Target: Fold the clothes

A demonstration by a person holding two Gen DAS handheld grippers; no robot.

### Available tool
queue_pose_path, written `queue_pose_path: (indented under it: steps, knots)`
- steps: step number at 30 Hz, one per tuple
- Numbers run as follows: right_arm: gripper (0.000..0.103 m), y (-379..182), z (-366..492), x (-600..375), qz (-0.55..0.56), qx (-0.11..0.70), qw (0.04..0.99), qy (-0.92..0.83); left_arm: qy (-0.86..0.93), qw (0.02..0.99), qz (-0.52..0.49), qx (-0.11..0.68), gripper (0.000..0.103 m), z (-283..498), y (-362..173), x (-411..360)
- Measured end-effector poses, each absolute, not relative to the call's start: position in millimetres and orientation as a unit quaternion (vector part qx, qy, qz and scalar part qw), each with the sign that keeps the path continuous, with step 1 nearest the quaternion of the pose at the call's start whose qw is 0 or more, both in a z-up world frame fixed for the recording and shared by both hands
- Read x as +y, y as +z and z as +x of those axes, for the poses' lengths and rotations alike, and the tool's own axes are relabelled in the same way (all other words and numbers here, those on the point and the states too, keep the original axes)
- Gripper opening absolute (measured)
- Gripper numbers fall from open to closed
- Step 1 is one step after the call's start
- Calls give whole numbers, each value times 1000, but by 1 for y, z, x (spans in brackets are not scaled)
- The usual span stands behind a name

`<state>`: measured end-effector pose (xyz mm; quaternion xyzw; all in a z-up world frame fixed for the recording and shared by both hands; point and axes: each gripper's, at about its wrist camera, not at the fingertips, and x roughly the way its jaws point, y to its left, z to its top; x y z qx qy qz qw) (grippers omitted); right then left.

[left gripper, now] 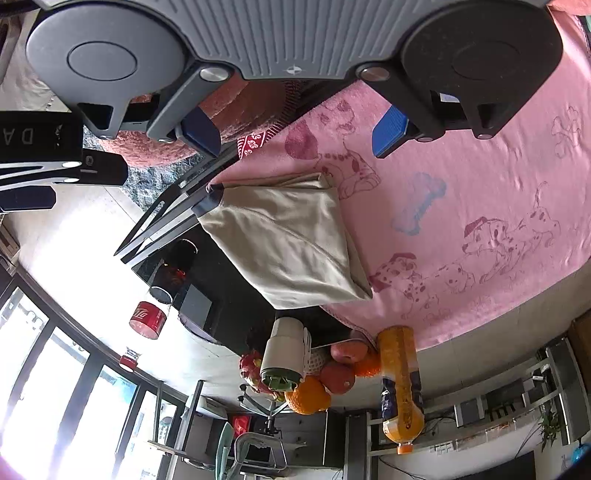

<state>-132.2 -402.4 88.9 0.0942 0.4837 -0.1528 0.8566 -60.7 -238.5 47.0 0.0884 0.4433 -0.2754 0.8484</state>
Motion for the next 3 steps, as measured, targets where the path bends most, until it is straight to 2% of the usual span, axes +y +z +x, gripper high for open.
queue_pose_path:
  steps: [3]
  knots:
    - [86,88,-132,-403,100,482,857,-152,-276,852,87,437,89,-61,46,-238]
